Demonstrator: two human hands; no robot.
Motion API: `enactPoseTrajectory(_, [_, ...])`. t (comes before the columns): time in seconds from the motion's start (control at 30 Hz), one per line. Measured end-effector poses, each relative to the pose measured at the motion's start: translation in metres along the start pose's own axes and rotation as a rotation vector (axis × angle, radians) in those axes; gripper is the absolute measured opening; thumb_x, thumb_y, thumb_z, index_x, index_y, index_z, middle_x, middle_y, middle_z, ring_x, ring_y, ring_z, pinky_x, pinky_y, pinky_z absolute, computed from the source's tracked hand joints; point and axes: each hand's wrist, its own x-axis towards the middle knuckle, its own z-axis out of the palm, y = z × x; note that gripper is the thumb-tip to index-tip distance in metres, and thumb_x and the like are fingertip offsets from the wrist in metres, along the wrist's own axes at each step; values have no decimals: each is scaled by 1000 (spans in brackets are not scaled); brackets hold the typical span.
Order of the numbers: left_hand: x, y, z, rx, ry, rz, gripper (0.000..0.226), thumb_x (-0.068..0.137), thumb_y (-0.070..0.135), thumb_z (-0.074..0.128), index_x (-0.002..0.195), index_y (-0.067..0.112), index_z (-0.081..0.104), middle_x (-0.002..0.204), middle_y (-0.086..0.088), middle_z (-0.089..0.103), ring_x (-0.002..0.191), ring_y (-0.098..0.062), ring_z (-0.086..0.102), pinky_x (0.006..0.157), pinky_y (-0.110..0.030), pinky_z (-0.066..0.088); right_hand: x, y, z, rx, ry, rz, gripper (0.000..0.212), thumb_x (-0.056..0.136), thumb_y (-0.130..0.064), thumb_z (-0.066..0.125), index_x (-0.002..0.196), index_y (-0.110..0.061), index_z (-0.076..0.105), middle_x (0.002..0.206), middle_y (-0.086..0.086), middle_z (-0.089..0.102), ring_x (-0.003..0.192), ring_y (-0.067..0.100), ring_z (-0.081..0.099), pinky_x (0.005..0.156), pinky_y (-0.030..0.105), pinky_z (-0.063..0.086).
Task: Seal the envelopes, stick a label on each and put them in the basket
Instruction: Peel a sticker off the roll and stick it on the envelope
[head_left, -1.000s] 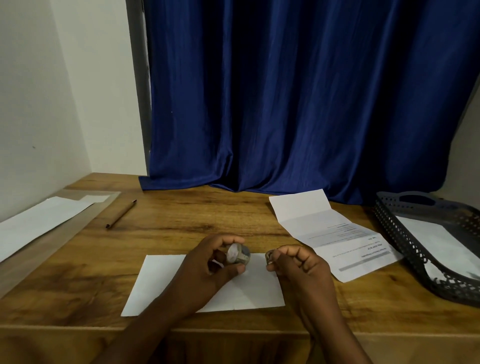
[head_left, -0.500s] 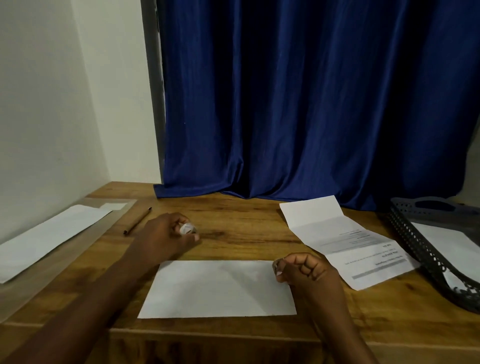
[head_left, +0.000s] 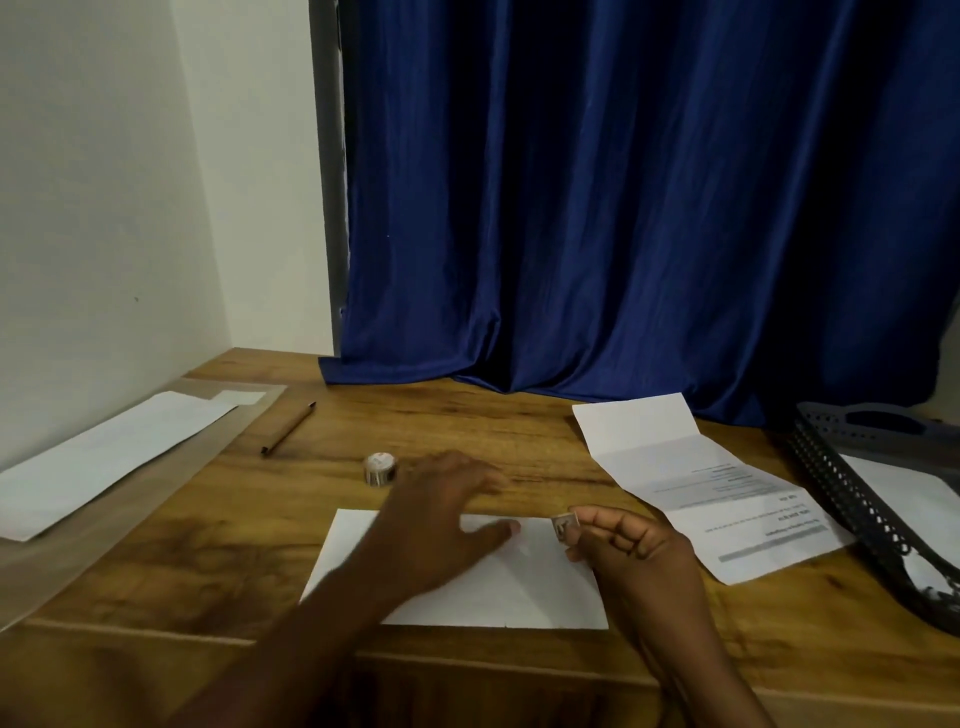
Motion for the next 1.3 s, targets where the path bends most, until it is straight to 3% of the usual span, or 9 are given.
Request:
enactPoseTrajectory(0.23, [-20, 23, 37, 45, -42, 36, 61, 88, 74, 49, 140, 43, 44, 138, 22, 49, 125, -4, 38, 108, -30, 33, 10, -16, -25, -21, -202, 81, 16, 79, -27, 77, 91, -18, 82, 90, 13, 78, 86, 25, 76, 79, 33, 60])
enactPoseTrajectory(0.4, [-21, 25, 37, -14, -50, -8, 76, 86, 72, 55, 148, 44, 21, 140, 19, 47, 128, -7, 40, 111, -31, 36, 38, -19, -29, -314, -325, 62, 9, 89, -24, 75, 87, -20, 82, 80, 13, 76, 59, 17, 61, 53, 23, 48])
enactPoseTrajectory(0.53, [-23, 24, 35, -68, -12, 5, 58, 84, 69, 61, 130, 44, 36, 130, 21, 46, 118, 0, 41, 103, -21, 37, 57, -21, -14, -580, -430, -45, 7, 88, -31, 76, 84, -31, 81, 73, 1, 76, 51, 11, 58, 48, 24, 47])
enactPoseTrajectory(0.63, [-24, 24, 34, -68, -11, 51, 44, 83, 67, 60, 117, 43, 44, 123, 22, 43, 113, 1, 41, 103, -24, 38, 67, -20, -4, -713, -493, -93, 6, 87, -35, 74, 85, -36, 80, 85, -8, 78, 77, 17, 72, 72, 40, 61])
enactPoseTrajectory(0.73, [-25, 22, 35, -52, -27, 60, 49, 84, 70, 55, 125, 44, 49, 127, 20, 39, 115, 0, 39, 103, -25, 38, 74, -20, -1, -786, -548, -127, 13, 89, -29, 73, 84, -39, 80, 87, -16, 77, 86, 9, 72, 83, 40, 61])
enactPoseTrajectory(0.9, [-26, 21, 35, -73, -11, 98, 46, 85, 69, 52, 124, 47, 59, 119, 24, 40, 113, 5, 39, 102, -23, 35, 78, -22, 4, -825, -568, -136, 18, 89, -27, 74, 80, -41, 79, 84, -21, 76, 85, -3, 69, 78, 24, 56])
enactPoseTrajectory(1.1, [-27, 21, 36, -17, -65, 77, 52, 88, 71, 47, 134, 49, 58, 131, 23, 38, 122, 4, 33, 107, -22, 30, 81, -19, 7, -866, -572, -117, 13, 84, -38, 78, 76, -49, 76, 82, -26, 74, 84, -11, 67, 71, 16, 49])
enactPoseTrajectory(1.23, [-26, 23, 34, -14, -83, 70, 49, 89, 67, 50, 132, 46, 62, 125, 22, 42, 118, 1, 36, 103, -21, 31, 83, -14, 6, -857, -564, -113, 2, 79, -45, 78, 79, -48, 77, 83, -26, 74, 82, -10, 68, 73, 22, 53])
enactPoseTrajectory(1.3, [-26, 24, 34, -17, -75, 71, 48, 89, 66, 51, 131, 45, 63, 120, 22, 43, 114, 1, 37, 102, -21, 32, 83, -10, 7, -838, -534, -102, 11, 73, -47, 82, 83, -46, 76, 82, -22, 75, 80, -3, 70, 73, 31, 60])
